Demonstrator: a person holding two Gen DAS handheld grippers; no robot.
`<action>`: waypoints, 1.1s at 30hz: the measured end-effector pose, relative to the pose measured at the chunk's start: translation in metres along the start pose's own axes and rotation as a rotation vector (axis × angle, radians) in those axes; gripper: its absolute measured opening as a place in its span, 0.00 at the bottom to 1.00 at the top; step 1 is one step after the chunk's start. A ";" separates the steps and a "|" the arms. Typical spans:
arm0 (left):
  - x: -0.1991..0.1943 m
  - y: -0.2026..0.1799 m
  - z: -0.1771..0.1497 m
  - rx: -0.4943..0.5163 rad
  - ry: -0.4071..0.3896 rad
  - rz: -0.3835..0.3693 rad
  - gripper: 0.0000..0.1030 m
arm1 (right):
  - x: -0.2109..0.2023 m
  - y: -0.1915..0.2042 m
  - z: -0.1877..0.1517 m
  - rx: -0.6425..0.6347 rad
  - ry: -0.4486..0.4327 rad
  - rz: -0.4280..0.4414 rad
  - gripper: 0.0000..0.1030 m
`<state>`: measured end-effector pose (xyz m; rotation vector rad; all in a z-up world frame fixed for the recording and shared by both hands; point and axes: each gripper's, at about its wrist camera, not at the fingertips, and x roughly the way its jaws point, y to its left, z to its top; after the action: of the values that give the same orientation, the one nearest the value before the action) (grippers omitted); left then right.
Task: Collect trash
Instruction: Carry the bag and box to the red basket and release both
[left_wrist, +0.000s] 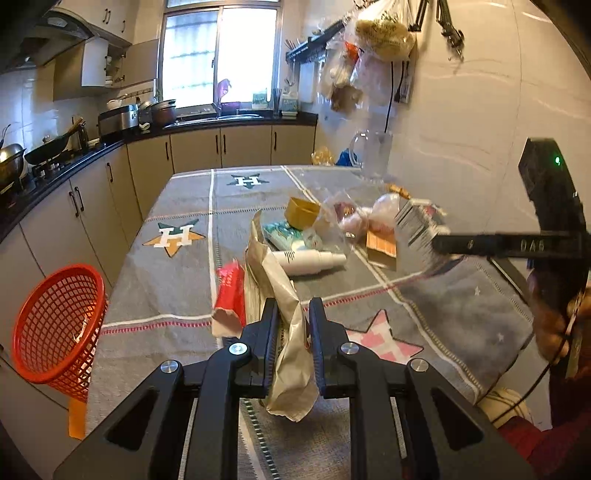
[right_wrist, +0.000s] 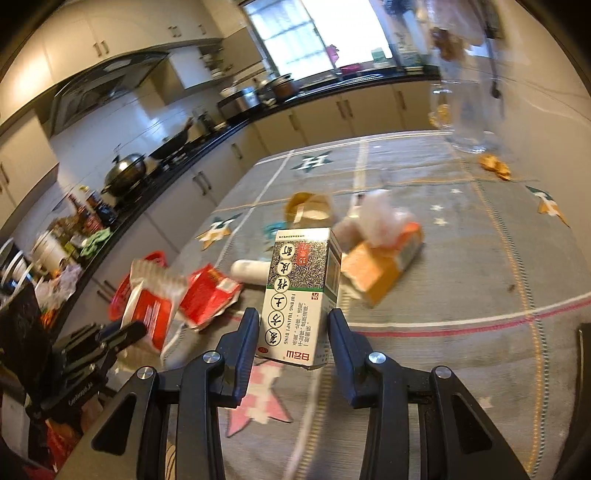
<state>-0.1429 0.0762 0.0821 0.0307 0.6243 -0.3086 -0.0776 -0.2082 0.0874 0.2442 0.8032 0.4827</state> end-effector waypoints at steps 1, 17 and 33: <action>-0.001 0.002 0.001 -0.002 -0.003 0.005 0.15 | 0.003 0.005 0.000 -0.008 0.007 0.012 0.40; -0.021 0.062 0.002 -0.101 -0.050 0.097 0.16 | 0.054 0.091 0.014 -0.174 0.100 0.138 0.40; -0.041 0.176 -0.011 -0.266 -0.069 0.284 0.16 | 0.139 0.220 0.043 -0.351 0.191 0.263 0.41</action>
<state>-0.1291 0.2569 0.0852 -0.1450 0.5801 0.0490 -0.0338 0.0502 0.1137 -0.0240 0.8606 0.8941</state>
